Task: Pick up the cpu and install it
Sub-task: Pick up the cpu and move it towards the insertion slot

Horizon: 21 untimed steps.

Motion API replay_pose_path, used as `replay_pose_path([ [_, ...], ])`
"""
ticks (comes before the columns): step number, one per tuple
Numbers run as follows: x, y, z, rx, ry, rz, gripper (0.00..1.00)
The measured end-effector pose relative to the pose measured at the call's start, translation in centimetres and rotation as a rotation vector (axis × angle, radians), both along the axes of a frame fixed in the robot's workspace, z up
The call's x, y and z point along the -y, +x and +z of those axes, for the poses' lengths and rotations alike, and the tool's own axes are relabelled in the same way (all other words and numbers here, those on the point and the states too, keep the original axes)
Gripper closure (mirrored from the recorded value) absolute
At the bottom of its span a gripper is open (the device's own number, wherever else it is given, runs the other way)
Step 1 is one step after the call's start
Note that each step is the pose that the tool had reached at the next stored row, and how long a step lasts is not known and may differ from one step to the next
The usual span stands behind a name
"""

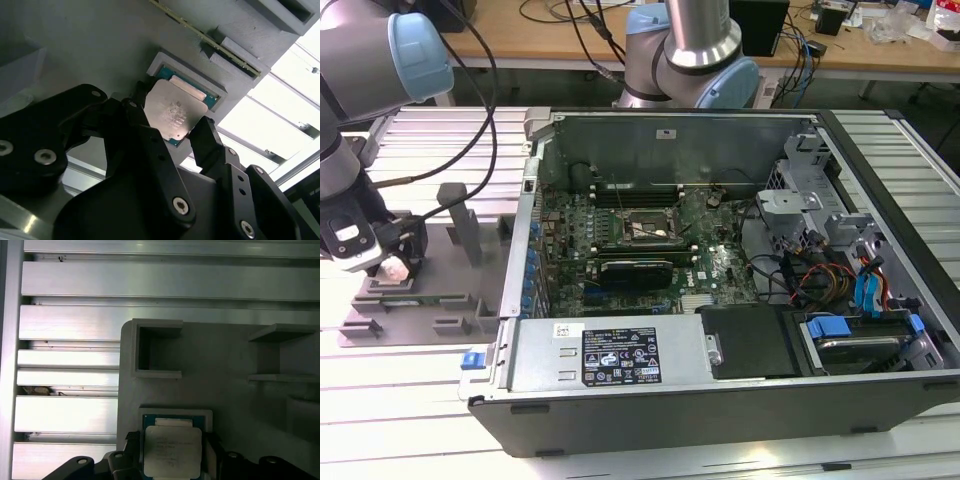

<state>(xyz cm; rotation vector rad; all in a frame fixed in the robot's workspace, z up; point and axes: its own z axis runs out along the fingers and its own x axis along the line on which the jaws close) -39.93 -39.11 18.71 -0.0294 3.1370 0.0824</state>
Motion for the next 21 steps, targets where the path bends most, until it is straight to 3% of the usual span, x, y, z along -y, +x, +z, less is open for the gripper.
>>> replay_pose_path([
  [2,0.00,0.00,0.00,0.0000,-0.0001,0.000,0.40],
  [3,0.00,0.00,-0.01,0.0000,0.0000,0.000,0.45],
  [9,-0.01,0.00,0.06,0.0006,0.0004,0.000,0.45],
  [18,0.00,0.00,3.65,0.0002,0.0000,0.000,0.45],
  [21,0.00,0.00,4.39,0.0001,-0.0007,0.000,0.45],
])
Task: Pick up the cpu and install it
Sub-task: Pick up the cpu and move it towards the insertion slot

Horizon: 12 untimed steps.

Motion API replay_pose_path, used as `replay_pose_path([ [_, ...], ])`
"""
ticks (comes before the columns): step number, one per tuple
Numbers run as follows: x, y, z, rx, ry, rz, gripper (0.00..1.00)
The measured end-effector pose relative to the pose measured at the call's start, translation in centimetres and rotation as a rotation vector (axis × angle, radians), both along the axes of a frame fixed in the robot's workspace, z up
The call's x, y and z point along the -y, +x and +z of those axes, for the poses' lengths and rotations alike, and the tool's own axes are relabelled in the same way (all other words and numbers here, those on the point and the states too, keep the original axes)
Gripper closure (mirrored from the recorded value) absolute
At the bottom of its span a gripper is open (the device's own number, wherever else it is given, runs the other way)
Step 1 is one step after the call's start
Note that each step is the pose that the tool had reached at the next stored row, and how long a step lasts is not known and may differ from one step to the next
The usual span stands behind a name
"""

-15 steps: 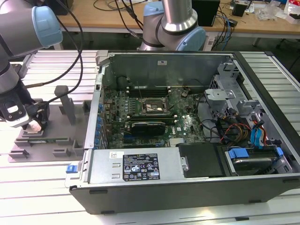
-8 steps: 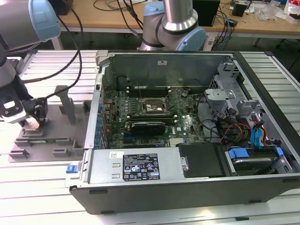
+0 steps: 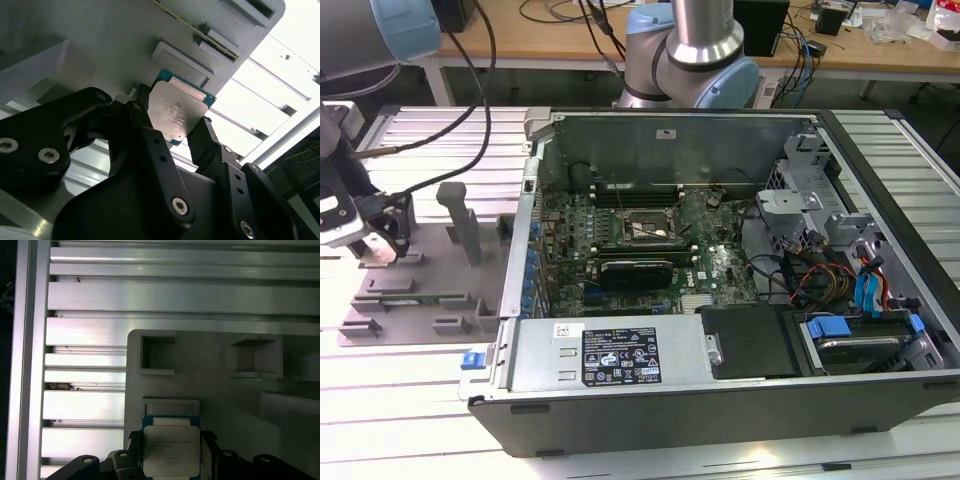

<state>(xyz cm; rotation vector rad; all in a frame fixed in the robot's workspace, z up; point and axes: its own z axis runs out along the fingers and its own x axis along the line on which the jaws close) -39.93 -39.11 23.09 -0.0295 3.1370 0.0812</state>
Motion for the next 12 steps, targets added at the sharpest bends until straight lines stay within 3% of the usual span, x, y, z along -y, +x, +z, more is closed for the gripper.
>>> replay_pose_path([
  [12,-0.10,0.00,1.72,0.0013,-0.0006,0.000,0.45],
])
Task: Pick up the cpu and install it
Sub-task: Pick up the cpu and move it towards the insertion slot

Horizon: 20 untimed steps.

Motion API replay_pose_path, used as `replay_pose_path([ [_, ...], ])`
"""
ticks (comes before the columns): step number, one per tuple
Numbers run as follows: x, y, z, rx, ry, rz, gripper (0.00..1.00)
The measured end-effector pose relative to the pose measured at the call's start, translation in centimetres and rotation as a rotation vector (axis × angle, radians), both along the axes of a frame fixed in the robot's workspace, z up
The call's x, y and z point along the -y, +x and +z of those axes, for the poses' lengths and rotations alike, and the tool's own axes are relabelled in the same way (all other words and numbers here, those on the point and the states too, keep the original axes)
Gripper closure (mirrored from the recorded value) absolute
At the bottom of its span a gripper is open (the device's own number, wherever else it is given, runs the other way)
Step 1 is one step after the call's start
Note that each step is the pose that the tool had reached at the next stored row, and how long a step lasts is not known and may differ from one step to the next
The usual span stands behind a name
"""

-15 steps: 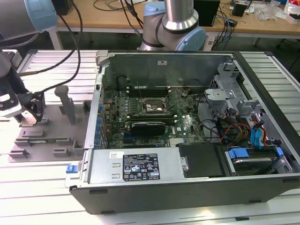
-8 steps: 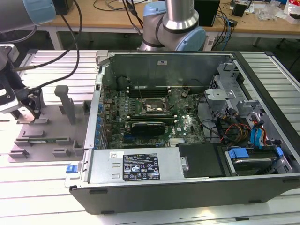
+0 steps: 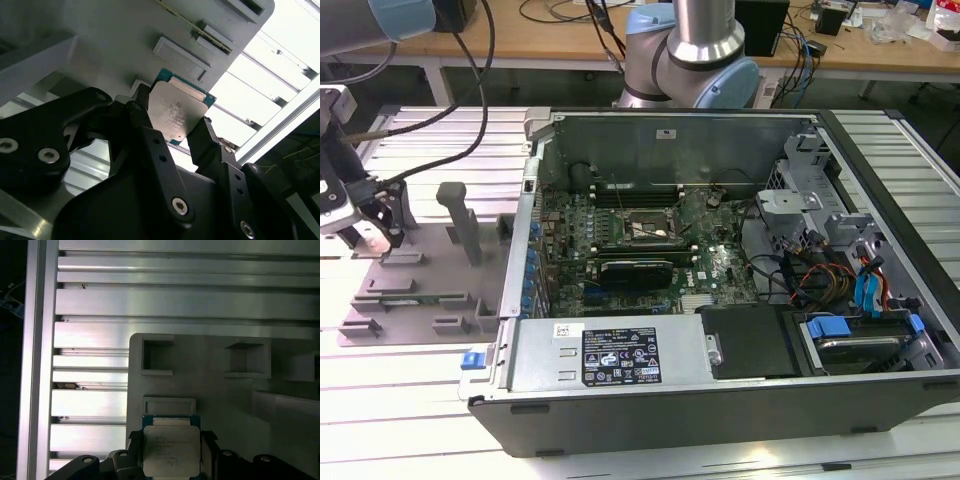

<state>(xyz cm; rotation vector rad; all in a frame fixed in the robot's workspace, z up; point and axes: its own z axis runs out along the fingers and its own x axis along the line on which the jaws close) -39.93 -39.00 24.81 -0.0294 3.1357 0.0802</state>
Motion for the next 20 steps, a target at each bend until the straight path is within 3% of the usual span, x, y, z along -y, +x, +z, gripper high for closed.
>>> replay_pose_path([
  [14,-0.24,0.00,2.52,0.0008,-0.0001,0.000,0.45],
  [20,-0.35,0.00,3.99,0.0015,0.0000,0.000,0.45],
])
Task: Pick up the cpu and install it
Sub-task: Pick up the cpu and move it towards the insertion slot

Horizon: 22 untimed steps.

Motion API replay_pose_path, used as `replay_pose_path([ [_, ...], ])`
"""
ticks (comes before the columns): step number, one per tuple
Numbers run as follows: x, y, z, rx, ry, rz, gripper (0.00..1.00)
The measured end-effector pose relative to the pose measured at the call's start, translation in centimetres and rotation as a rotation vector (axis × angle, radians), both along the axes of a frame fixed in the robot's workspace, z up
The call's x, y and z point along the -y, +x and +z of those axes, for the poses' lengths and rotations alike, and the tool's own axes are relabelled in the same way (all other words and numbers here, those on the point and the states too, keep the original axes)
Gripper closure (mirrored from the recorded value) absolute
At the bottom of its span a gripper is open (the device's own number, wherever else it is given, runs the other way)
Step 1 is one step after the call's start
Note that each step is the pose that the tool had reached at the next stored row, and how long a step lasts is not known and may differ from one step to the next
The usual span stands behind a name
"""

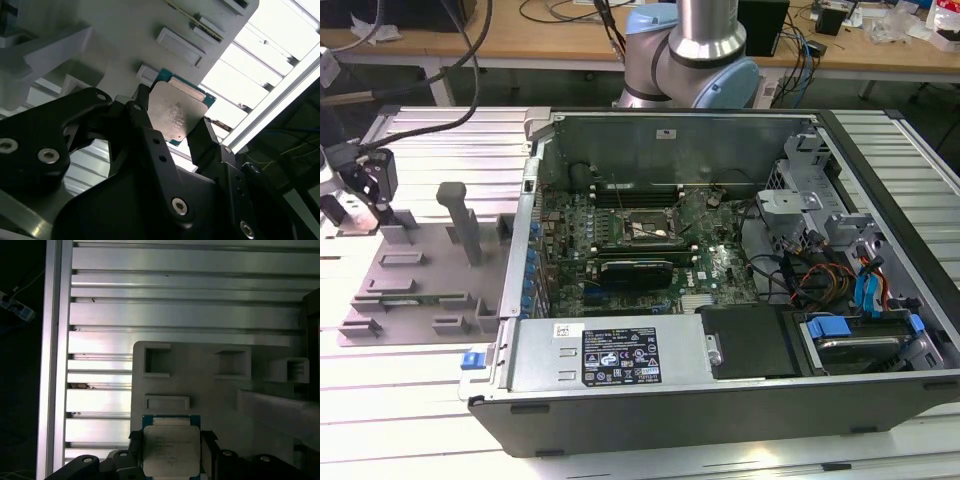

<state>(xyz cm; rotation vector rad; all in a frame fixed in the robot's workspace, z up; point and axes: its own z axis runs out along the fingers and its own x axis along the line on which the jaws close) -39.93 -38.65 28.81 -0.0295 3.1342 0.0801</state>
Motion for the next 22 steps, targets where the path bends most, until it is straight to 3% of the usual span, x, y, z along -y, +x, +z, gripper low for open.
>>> replay_pose_path([
  [10,-0.10,0.00,1.98,0.0003,0.0000,0.000,0.45],
  [17,-0.25,0.00,4.67,0.0008,0.0000,0.000,0.45],
  [22,-0.30,0.00,5.63,0.0014,0.0000,0.000,0.45],
])
